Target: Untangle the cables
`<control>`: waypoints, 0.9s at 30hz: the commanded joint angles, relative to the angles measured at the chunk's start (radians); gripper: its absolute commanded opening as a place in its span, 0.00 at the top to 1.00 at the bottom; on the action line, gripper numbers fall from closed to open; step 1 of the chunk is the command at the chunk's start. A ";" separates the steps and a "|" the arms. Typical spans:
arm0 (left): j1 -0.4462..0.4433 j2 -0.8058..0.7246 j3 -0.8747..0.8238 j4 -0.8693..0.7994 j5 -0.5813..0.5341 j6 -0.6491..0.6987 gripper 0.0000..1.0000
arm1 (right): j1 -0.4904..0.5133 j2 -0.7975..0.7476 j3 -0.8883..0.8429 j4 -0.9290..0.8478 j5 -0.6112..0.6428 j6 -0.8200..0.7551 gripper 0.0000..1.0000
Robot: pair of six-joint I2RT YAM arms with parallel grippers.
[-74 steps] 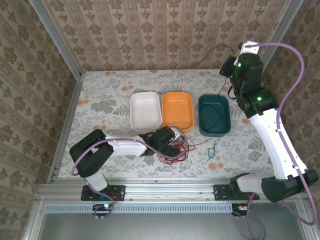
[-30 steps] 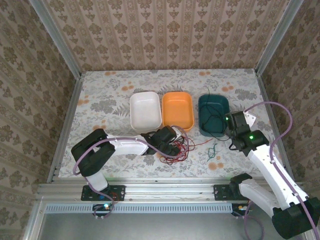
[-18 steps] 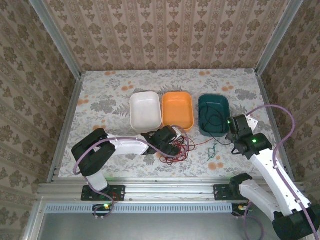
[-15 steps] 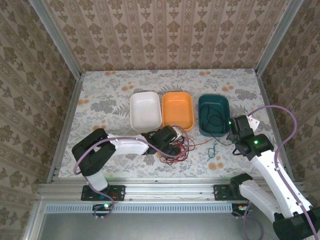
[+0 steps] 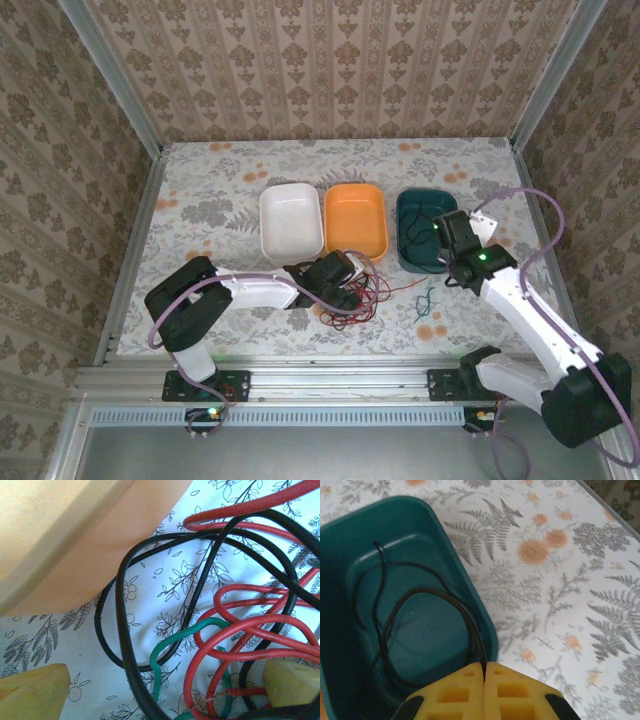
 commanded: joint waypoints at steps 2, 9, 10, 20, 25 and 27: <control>-0.014 0.047 0.001 -0.102 -0.019 0.028 0.00 | 0.030 0.092 0.064 0.128 0.192 0.054 1.00; -0.013 0.045 -0.004 -0.106 -0.027 0.026 0.00 | 0.031 0.247 0.115 0.190 0.269 0.047 1.00; -0.015 0.043 -0.005 -0.108 -0.026 0.026 0.00 | 0.031 0.274 0.122 0.196 0.247 0.039 1.00; -0.014 0.019 -0.036 -0.096 -0.048 0.019 0.00 | 0.025 0.510 0.144 0.171 0.026 0.107 1.00; -0.015 -0.002 -0.054 -0.081 -0.063 0.017 0.00 | 0.021 0.528 0.176 0.152 -0.008 0.089 0.77; -0.014 -0.007 -0.058 -0.079 -0.068 0.015 0.00 | 0.022 0.509 0.185 0.153 -0.006 0.069 0.63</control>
